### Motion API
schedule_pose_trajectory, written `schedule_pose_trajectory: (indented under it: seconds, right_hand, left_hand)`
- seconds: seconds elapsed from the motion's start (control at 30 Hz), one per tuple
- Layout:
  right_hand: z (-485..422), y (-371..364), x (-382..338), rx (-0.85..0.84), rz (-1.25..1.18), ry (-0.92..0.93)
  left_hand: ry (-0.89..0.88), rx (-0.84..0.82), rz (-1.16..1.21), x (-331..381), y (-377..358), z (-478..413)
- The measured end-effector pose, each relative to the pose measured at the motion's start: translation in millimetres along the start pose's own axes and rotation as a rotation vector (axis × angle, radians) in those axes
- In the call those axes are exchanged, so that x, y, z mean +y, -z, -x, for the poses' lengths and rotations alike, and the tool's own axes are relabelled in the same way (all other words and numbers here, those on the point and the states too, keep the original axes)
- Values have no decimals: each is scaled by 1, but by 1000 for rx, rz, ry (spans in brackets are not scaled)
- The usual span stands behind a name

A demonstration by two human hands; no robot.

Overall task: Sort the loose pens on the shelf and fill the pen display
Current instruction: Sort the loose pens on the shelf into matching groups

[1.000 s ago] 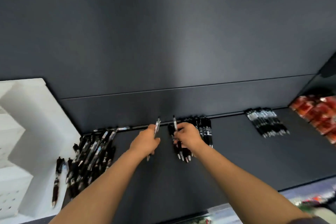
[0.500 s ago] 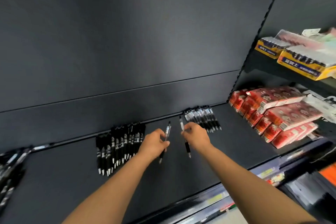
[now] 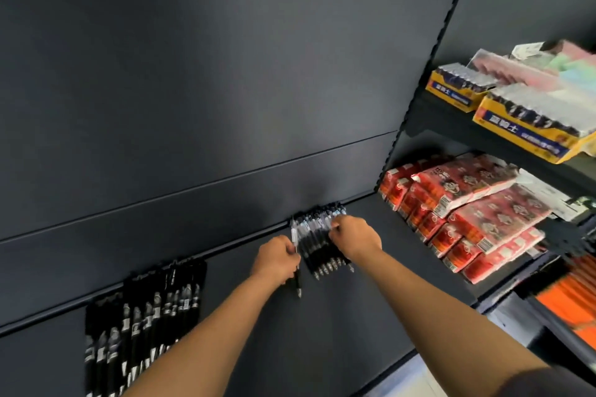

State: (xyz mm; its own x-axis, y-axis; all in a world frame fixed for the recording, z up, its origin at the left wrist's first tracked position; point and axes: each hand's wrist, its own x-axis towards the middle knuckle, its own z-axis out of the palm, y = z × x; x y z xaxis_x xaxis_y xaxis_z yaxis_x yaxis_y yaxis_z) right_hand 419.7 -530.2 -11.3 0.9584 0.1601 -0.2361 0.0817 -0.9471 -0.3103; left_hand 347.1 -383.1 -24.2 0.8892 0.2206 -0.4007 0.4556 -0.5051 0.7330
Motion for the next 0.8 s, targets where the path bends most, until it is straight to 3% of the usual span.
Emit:
schedule_pose_trajectory:
  seconds: [0.27, 0.57, 0.8]
  right_hand:
    - [-42, -11, -11, -38, 145, 59]
    - [-49, -6, 17, -37, -31, 114]
    - [-42, 4, 32, -37, -25, 224]
  left_hand:
    - [56, -57, 8, 18, -9, -42]
    - [116, -36, 22, 44, -24, -62]
    - [120, 33, -87, 55, -34, -61]
